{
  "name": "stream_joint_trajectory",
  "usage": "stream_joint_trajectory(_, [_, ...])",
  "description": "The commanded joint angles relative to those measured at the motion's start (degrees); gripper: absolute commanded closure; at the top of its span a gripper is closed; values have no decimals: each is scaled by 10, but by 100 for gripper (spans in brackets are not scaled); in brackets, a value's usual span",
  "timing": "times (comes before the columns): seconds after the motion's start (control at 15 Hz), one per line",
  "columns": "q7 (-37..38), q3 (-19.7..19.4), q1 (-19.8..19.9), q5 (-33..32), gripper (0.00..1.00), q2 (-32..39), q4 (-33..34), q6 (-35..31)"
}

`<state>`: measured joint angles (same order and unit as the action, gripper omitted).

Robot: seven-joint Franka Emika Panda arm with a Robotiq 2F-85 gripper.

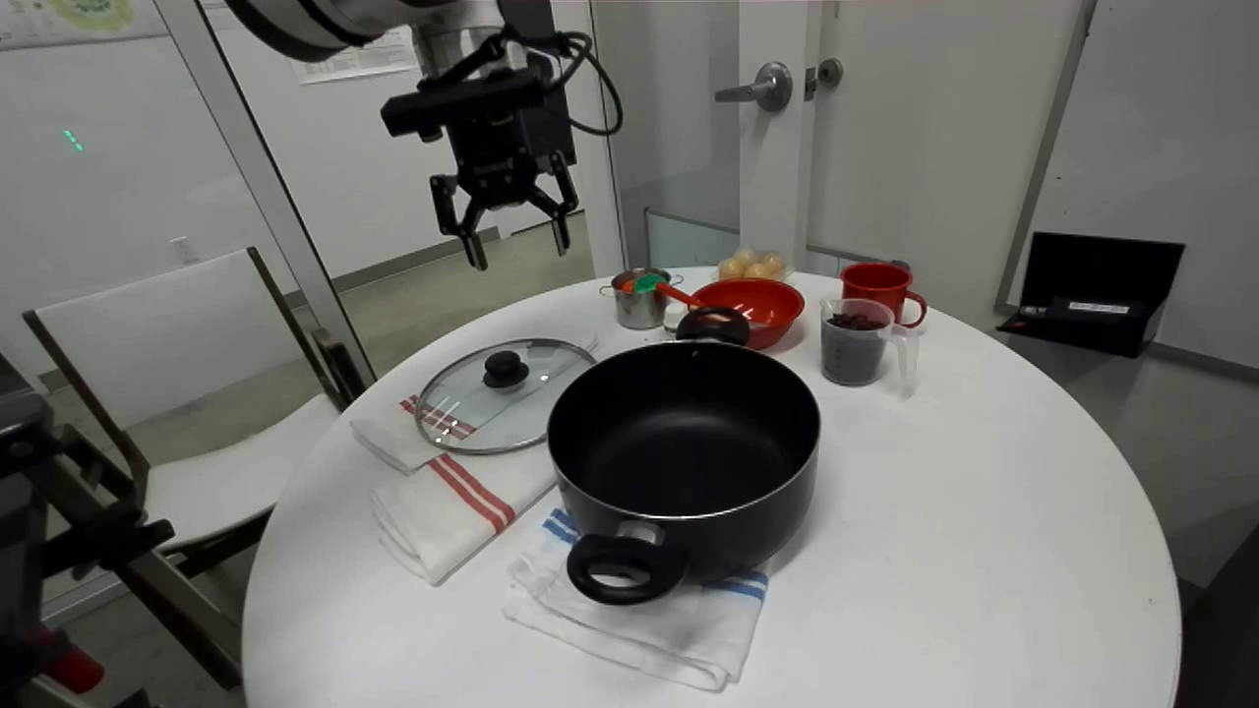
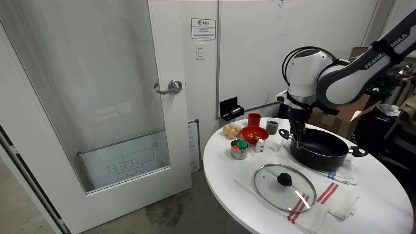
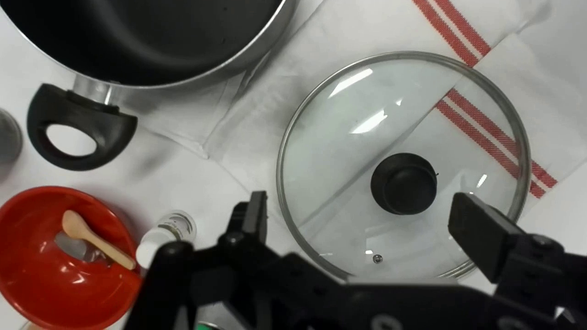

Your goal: Put the glass lid on the black pot

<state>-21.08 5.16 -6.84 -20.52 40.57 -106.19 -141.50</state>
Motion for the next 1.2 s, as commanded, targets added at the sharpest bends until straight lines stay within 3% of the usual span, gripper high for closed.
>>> stream_joint_trajectory(0.0, [-30,-1,-12,-27,0,64,47,-35])
stream_joint_trajectory(0.67, [-140,27,-14,-46,0,155,68,-89])
stream_joint_trajectory(1.13, [-190,33,-12,-41,0,177,67,-109])
